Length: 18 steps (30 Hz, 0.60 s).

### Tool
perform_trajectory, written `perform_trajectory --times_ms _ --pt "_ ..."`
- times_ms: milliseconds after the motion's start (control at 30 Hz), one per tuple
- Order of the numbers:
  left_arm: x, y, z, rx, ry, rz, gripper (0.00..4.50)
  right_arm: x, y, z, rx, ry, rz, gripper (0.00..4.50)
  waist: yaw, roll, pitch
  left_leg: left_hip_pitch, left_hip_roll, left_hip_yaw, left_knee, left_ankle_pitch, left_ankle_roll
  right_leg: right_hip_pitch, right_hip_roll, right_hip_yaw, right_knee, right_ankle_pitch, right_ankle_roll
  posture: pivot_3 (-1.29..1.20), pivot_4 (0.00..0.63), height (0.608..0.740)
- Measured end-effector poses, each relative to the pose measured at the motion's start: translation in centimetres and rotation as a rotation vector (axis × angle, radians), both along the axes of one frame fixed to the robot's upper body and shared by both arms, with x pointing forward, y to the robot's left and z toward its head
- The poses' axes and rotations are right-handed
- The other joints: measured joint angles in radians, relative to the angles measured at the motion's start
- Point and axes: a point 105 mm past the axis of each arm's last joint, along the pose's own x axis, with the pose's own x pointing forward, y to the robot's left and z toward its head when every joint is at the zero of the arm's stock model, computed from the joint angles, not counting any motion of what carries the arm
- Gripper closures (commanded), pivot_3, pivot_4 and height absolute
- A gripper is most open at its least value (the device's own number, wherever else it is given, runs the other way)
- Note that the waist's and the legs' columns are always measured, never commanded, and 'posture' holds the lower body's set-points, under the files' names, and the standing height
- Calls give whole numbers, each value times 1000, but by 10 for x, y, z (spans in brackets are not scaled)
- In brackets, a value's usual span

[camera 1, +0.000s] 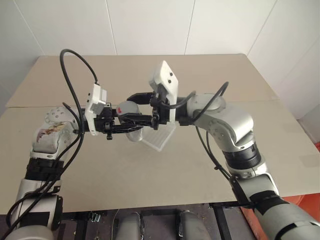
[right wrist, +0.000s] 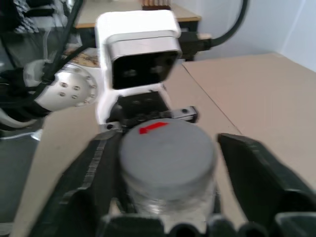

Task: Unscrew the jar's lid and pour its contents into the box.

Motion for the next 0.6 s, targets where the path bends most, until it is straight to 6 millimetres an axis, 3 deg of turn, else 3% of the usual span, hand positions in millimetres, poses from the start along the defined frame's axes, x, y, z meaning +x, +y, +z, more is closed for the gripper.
perform_trajectory --times_ms 200,367,467,600 --pt "-5 -2 3 5 -6 -57 2546 -2 -3 2 4 39 112 1754 1 0 0 0 0 0 0 0 0 0 0 0 0 0 0 0 150 740" --pt "-19 -8 17 20 -20 -183 2546 -5 -8 12 29 -18 376 1754 0 0 0 0 0 0 1 0 0 0 1 0 0 0 0 0 150 740" --pt "-35 -16 29 65 -41 -299 2546 -9 -10 21 34 -57 630 1754 -5 0 0 0 0 0 0 0 0 0 1 0 0 0 1 0 150 740" --pt "-36 -10 33 83 -22 -284 2546 -3 -2 25 27 -78 704 1754 -15 0 0 1 1 -1 0 1 -1 0 1 0 1 0 0 0 150 740"
